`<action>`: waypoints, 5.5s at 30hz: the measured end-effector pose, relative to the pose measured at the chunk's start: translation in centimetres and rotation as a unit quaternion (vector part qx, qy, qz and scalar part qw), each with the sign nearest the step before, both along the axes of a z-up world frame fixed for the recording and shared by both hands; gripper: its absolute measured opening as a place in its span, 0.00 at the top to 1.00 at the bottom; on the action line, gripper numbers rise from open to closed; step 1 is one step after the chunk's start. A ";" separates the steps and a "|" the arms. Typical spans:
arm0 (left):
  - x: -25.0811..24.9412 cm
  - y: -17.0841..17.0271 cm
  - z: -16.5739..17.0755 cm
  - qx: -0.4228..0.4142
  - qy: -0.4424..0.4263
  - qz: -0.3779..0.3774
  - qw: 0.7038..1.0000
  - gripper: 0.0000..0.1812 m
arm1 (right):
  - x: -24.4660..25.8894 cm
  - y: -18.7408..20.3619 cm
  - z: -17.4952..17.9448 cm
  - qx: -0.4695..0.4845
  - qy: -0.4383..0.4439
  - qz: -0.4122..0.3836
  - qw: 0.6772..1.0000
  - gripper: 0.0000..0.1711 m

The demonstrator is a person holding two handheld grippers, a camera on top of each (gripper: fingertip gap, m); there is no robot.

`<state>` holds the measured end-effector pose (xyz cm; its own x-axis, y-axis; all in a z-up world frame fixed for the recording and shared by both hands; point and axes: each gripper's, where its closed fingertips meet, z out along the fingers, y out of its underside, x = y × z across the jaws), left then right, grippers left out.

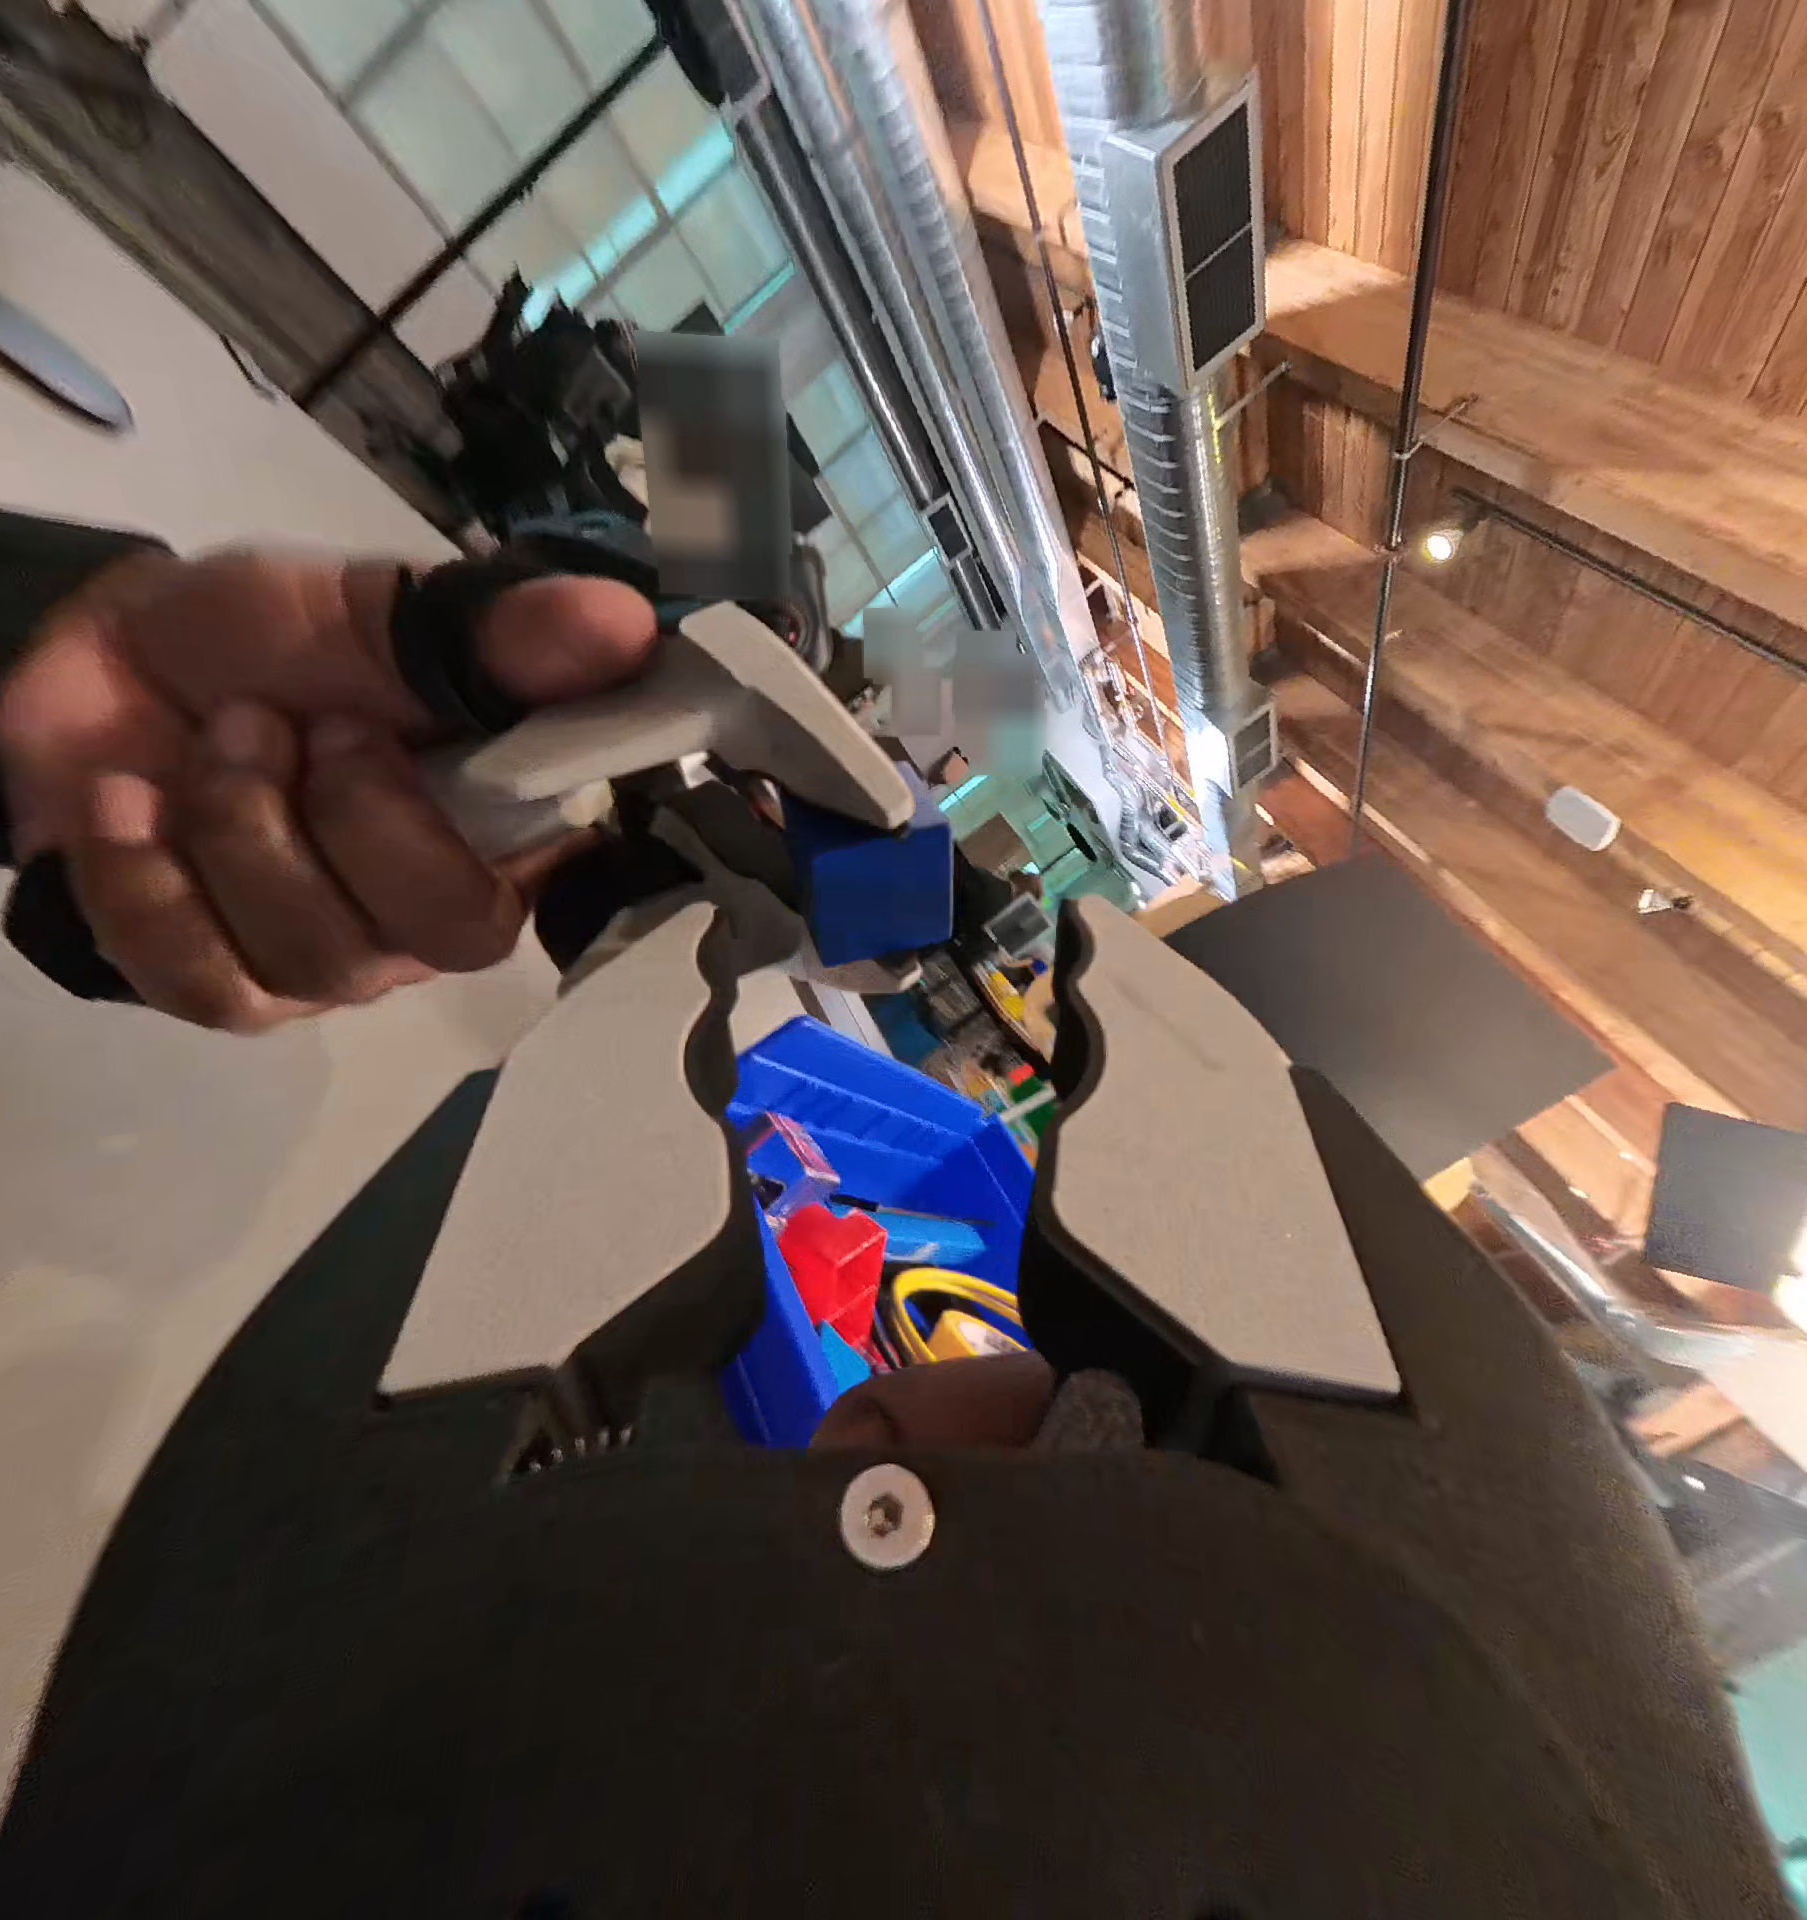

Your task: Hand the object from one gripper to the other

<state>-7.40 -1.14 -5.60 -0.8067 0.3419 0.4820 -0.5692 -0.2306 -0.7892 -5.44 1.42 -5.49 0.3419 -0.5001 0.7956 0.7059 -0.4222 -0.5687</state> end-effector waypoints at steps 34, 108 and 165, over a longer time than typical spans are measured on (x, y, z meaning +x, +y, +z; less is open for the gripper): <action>5.1 -0.4 -4.5 0.311 -0.243 0.374 0.840 0.84 | 4.8 -0.1 -3.2 -0.126 -0.005 -0.214 0.969 0.83; 4.6 3.4 -2.0 0.218 -0.589 0.586 0.512 0.84 | 1.3 0.4 -0.9 0.155 0.316 0.084 0.932 0.71; 4.7 3.1 -4.8 0.159 -0.258 0.387 0.871 0.74 | 3.6 0.5 -2.9 -0.093 0.059 -0.144 0.984 0.83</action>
<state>-2.67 1.95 -10.36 -0.8738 -0.4845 -0.0415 0.1080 -0.1101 -0.9880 -1.85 1.88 -8.43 0.3029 -0.4400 0.8454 0.4758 -0.6988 -0.5342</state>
